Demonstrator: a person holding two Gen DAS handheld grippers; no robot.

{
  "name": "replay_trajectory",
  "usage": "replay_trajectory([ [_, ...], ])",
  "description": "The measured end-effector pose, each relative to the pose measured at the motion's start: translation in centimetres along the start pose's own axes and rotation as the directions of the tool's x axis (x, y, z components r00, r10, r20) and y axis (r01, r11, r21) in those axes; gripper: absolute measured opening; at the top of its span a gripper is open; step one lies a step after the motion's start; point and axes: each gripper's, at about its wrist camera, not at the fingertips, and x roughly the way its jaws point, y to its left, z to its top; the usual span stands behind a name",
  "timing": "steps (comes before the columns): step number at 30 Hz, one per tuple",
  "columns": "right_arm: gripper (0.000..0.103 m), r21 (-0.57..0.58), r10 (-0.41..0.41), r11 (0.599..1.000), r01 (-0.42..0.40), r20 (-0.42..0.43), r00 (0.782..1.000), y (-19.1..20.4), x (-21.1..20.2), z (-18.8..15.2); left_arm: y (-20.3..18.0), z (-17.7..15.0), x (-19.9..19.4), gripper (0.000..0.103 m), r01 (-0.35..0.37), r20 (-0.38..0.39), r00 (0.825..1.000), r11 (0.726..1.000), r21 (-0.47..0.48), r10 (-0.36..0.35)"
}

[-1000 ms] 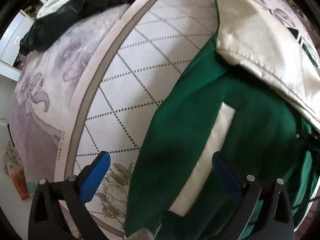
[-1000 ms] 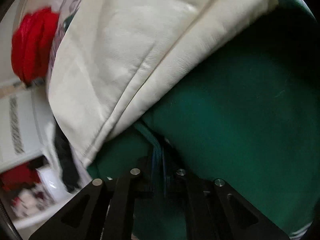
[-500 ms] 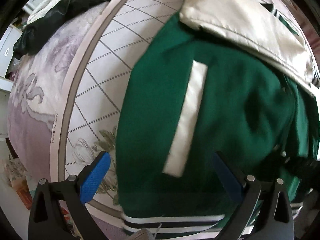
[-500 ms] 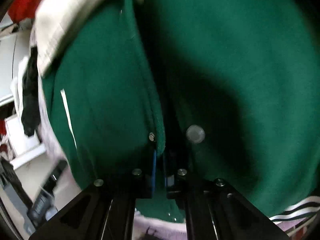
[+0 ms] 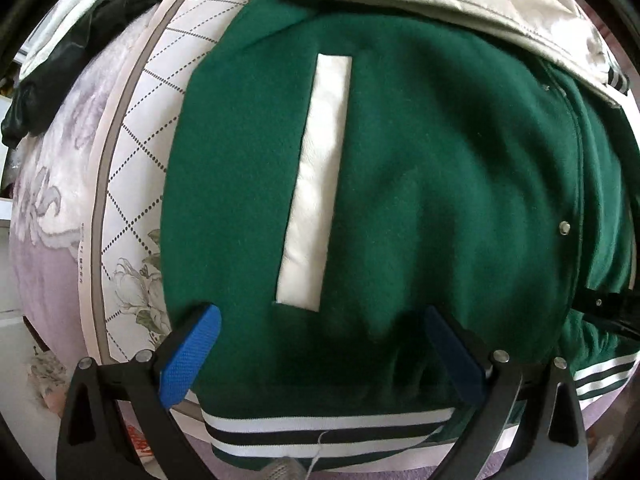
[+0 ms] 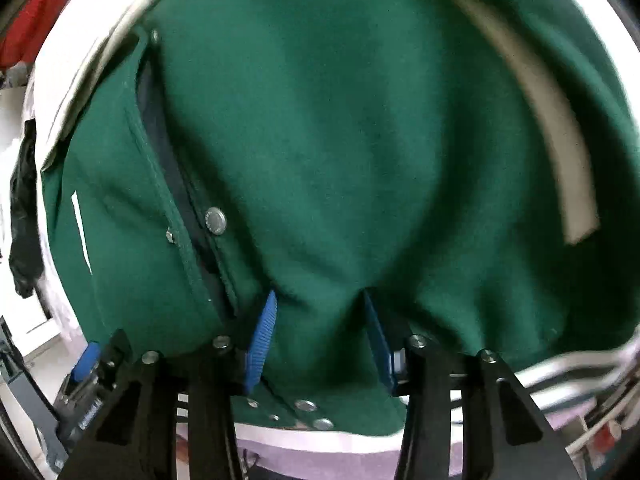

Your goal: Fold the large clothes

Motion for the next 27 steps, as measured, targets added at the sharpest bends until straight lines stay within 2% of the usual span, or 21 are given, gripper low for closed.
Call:
replay_trajectory([
  [2,0.047,-0.011,0.063,0.998,-0.063,-0.025,0.998,1.1,-1.0,0.1,0.0,0.0,-0.7,0.103,0.005,0.013,1.0,1.0,0.002,-0.005],
  [5,0.047,-0.014,0.028,1.0,-0.027,0.076,0.997,0.3,-5.9,0.1,-1.0,0.8,-2.7,0.103,0.017,0.056,0.998,1.0,0.016,-0.018],
  [8,0.055,-0.035,-0.075,0.996,0.083,0.181,0.981,-0.6,-10.6,1.4,-3.6,2.6,-4.5,0.103,0.021,0.117,0.993,0.999,0.048,-0.027],
  [11,0.056,-0.112,-0.223,0.96,0.256,0.246,0.943,-0.7,-13.2,4.8,-7.1,5.3,-5.3,0.103,0.041,0.154,0.987,0.998,0.054,-0.049],
  [15,0.056,-0.242,-0.315,0.892,0.381,0.273,0.909,0.0,-12.6,11.2,-12.5,9.2,-4.4,0.103,0.03,0.195,0.98,0.998,0.062,-0.041],
  [19,0.056,-0.379,-0.375,0.811,0.446,0.25,0.893,-0.2,-10.1,15.8,-15.5,11.6,-1.9,0.103,-0.01,0.172,0.985,0.998,0.063,-0.001],
  [21,0.056,-0.419,-0.401,0.779,0.467,0.24,0.884,0.0,-9.0,17.0,-16.6,12.4,-0.3,0.103,-0.038,0.149,0.988,0.998,0.041,0.032],
  [23,0.056,-0.45,-0.4,0.767,0.458,0.225,0.889,-0.1,-8.2,18.1,-16.8,12.7,1.0,0.103,-0.054,0.12,0.991,0.998,0.019,0.052],
  [26,0.056,-0.445,-0.353,0.797,0.408,0.206,0.913,-0.7,-8.2,19.0,-16.5,13.2,2.2,0.103,-0.066,0.087,0.994,0.997,-0.035,0.069],
  [27,0.055,-0.432,-0.321,0.818,0.381,0.206,0.924,-1.2,-8.6,19.2,-16.4,13.3,2.3,0.103,-0.067,0.085,0.994,0.997,-0.049,0.071],
])
